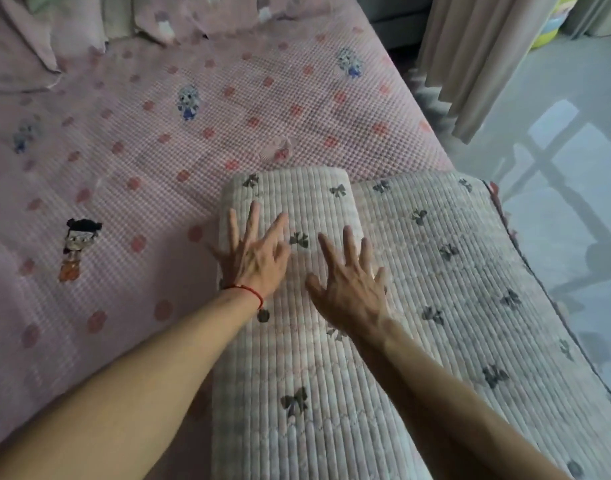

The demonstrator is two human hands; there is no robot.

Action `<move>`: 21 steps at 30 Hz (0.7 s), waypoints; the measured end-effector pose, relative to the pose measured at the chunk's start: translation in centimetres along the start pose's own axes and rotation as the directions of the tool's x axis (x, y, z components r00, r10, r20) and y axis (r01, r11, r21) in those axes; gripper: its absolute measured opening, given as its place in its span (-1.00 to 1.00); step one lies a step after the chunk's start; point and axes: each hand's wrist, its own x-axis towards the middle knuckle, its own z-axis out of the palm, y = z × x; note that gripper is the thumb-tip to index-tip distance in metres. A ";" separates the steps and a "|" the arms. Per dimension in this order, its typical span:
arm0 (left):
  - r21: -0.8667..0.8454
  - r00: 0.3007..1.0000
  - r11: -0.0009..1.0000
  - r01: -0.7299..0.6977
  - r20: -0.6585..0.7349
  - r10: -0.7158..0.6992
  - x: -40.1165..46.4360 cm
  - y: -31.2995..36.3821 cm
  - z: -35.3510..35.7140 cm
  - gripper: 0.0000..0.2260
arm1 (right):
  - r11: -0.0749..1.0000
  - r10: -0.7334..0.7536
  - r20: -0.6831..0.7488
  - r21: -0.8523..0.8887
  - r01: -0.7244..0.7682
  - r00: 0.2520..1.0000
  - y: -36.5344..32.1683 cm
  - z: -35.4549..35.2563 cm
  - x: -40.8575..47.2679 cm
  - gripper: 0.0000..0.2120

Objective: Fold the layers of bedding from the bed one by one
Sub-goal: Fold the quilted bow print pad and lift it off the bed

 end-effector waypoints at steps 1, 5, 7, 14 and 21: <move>0.035 0.999 0.999 -0.004 0.054 0.002 0.3 -0.2 0.8 -0.49 | 1.000 -0.007 0.006 -0.013 0.007 1.000 0.5 1.2 0.8 -0.31; 0.281 0.995 0.958 -0.054 0.099 0.028 -1.2 0.3 5.2 -0.43 | 0.995 0.008 -0.060 -0.095 -0.013 0.998 3.3 5.8 1.2 -0.34; 0.286 0.998 0.957 -0.049 0.042 0.039 -1.2 0.1 6.0 -0.41 | 0.996 0.000 -0.105 -0.088 -0.010 0.994 3.6 6.2 1.4 -0.34; 0.274 0.999 0.961 -0.024 0.042 0.013 -0.4 0.0 6.8 -0.37 | 0.994 0.029 -0.080 -0.099 -0.036 0.996 3.5 7.3 3.0 -0.30; 0.258 0.998 0.966 -0.021 0.058 0.006 -0.1 0.2 7.1 -0.38 | 0.995 0.043 -0.104 -0.087 -0.052 0.994 4.1 8.3 3.9 -0.27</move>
